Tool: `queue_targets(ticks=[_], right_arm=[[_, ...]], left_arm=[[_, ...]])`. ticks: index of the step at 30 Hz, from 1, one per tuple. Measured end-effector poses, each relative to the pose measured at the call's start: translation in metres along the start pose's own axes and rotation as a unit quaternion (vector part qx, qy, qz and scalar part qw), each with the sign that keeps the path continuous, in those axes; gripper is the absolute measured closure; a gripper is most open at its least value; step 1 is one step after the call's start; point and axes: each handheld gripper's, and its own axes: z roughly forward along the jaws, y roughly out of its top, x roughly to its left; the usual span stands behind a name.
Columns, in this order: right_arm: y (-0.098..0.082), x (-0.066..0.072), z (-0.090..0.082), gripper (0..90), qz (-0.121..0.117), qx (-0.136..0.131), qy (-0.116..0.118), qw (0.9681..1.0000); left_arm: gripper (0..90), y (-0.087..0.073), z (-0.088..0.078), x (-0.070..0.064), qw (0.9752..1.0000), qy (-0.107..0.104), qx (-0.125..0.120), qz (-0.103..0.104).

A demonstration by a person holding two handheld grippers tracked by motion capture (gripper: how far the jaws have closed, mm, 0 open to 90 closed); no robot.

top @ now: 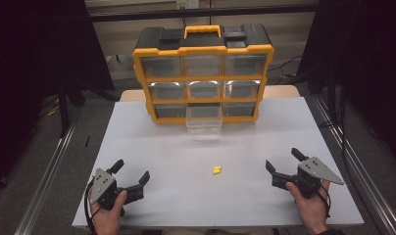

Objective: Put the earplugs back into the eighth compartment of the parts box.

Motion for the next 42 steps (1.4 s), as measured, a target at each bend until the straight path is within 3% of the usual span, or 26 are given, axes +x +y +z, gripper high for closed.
queue_targets(ticks=[10, 15, 27, 37, 42], right_arm=[[0.0, 0.004, 0.004, 3.6, 0.0, 0.012, 0.02, 0.9997], [0.001, 0.009, 0.009, 3.8, -0.008, 0.022, 0.053, 0.9983], [0.007, 0.018, 0.025, 4.4, -0.02, 0.046, 0.118, 0.9918], [0.016, 0.027, 0.039, 4.6, -0.024, 0.056, 0.148, 0.9871], [0.019, 0.031, 0.056, 4.5, -0.033, 0.078, 0.168, 0.9822]], left_arm=[[2.3, 0.0, 0.003, 0.0, 1.0, -0.006, 0.002, 0.002], [2.3, 0.001, 0.004, -0.002, 1.0, -0.008, 0.001, 0.003], [2.3, 0.001, 0.004, -0.002, 1.0, -0.008, -0.001, 0.006], [2.3, 0.001, 0.004, 0.0, 0.9999, -0.008, 0.001, 0.009], [2.3, 0.001, 0.005, -0.001, 0.9998, -0.012, 0.003, 0.014]])
